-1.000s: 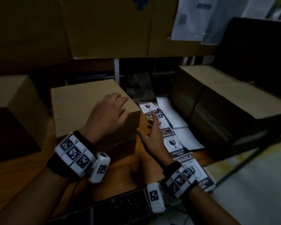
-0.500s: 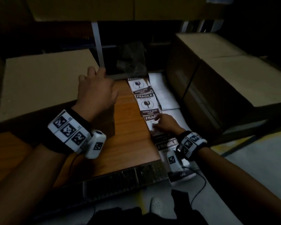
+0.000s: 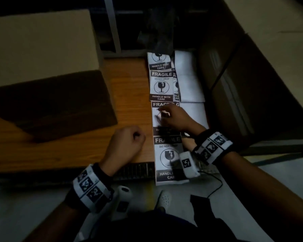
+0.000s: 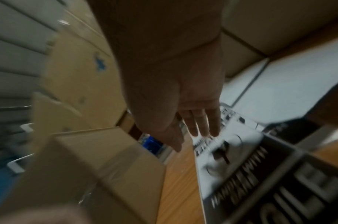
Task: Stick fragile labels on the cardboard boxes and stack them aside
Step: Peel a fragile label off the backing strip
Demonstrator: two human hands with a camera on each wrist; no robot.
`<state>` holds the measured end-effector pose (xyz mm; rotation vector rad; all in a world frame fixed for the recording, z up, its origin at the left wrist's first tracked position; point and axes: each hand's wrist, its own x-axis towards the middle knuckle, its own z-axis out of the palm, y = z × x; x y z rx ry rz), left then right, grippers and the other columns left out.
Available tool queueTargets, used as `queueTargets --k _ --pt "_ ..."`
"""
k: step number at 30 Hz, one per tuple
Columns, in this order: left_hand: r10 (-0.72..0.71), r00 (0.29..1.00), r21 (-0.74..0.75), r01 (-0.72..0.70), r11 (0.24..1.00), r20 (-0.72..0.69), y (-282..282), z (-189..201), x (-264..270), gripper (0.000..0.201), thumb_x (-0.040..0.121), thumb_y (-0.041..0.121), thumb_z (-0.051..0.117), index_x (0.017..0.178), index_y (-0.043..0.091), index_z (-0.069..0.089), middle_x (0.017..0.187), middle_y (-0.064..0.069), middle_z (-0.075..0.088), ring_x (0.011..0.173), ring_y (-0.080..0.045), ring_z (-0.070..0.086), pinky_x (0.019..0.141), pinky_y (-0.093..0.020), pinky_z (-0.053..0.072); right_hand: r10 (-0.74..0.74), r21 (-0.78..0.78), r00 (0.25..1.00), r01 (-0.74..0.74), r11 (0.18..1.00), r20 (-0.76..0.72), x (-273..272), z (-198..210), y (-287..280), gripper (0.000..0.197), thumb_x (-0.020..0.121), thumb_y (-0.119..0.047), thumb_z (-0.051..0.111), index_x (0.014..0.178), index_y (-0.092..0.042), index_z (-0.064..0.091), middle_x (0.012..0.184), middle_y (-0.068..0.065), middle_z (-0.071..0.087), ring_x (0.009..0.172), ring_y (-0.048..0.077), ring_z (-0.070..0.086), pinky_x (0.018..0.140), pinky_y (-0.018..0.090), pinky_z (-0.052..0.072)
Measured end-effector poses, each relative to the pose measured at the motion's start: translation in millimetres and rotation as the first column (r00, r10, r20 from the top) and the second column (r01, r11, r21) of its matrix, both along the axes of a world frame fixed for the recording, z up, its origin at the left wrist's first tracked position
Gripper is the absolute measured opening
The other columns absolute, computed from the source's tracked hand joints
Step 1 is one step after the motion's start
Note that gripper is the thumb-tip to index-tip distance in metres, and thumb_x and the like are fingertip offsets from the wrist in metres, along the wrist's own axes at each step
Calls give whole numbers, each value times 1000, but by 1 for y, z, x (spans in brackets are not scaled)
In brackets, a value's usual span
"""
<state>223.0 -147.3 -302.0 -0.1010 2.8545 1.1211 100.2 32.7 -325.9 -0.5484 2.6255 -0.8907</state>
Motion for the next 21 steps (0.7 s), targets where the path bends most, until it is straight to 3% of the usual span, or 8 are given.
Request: queueTargets --k 2,6,10,15,18,21 --pt "5 992 53 -12 999 128 1 -27 18 19 92 25 62 73 24 65 72 7 66 66 -8 60 62 -27 45 26 4 998 -26 1000 -50 23 11 10 31 88 -12 66 119 -6 67 115 9 67 102 23 63 84 28 45" --pt "-48 894 252 -74 965 446 -1 -63 49 35 95 22 62 68 0 67 64 -9 70 51 -14 63 50 -19 46 130 193 989 -114 975 -71 71 0 24 16 88 -21 66 100 -14 72 101 8 67 92 25 62 77 36 51" --pt "-130 796 376 -130 917 591 9 -83 66 30 97 23 58 73 6 64 71 -10 68 53 -13 61 51 -18 46 134 279 989 -113 954 -59 99 -26 27 18 86 -26 67 102 -18 72 105 7 62 103 26 57 78 38 51" --pt "-273 753 586 -179 791 598 17 -88 78 23 96 27 59 101 5 65 90 -7 68 72 -14 67 64 -20 53 38 170 996 -23 985 -86 105 -42 21 27 86 -20 68 113 -17 69 115 7 60 107 26 55 86 37 49" --pt "-283 813 670 -167 724 508 14 -82 83 6 94 13 61 93 8 63 82 -7 71 67 -15 70 59 -20 54 6 142 995 8 990 -95 105 -45 15 30 90 -15 64 119 -12 66 125 9 59 114 27 55 94 39 48" --pt "-226 843 692 -218 688 489 9 -78 78 7 95 6 59 89 6 63 80 -9 74 65 -17 70 59 -21 54 -23 145 997 34 989 -73 101 -47 7 47 88 -5 62 134 -8 56 144 11 50 127 29 49 103 35 41"
